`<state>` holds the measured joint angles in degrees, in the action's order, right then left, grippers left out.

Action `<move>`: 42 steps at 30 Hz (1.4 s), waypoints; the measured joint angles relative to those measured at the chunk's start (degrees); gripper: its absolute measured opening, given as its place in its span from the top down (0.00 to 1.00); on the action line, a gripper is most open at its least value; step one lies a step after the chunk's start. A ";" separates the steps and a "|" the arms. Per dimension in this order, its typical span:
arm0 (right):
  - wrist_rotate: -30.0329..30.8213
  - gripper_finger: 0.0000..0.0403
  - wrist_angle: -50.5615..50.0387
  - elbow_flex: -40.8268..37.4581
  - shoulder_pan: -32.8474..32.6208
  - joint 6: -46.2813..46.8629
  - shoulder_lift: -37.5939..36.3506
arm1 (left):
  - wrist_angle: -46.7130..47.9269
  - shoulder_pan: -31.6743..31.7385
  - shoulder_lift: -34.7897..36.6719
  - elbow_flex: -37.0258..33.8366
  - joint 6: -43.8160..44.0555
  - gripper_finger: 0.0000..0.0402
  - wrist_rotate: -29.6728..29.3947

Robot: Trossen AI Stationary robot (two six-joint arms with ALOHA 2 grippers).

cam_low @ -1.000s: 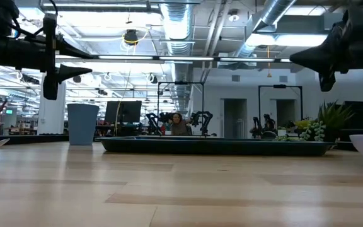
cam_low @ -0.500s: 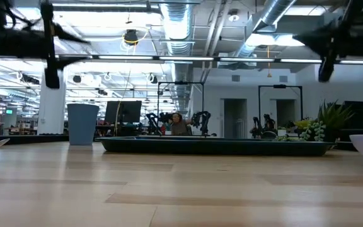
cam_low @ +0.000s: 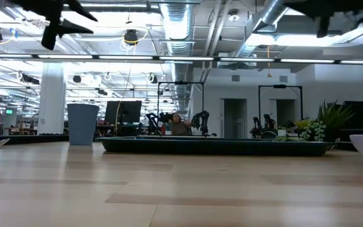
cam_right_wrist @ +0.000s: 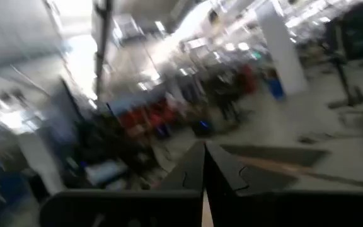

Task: Pick and place plate/cup/fork/spoon on tray
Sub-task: Put the blue cup on the black tray

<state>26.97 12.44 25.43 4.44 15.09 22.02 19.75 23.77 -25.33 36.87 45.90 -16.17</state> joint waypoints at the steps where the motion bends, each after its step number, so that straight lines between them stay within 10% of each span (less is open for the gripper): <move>1: 0.30 0.91 -2.75 2.30 0.36 -0.02 2.83 | 3.99 0.00 -3.14 2.96 -1.46 0.64 -0.73; 13: -2.38 0.49 -14.10 16.74 6.67 0.47 25.71 | 35.66 9.60 -28.21 24.50 -17.67 0.34 -2.77; 18: -8.89 0.35 -14.71 16.83 9.01 4.88 29.41 | 38.46 20.50 -32.65 21.60 -26.19 0.29 9.14; 35: -12.14 0.33 -14.70 16.85 9.49 5.96 31.60 | 30.77 30.94 -42.80 11.34 -40.55 0.29 14.62; 42: -12.09 0.33 -14.71 16.85 10.04 8.55 31.60 | 29.11 31.32 -43.68 9.63 -40.29 0.53 12.86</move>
<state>14.88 -2.26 42.28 14.48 23.64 53.63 48.87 55.09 -69.01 46.50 5.61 -3.31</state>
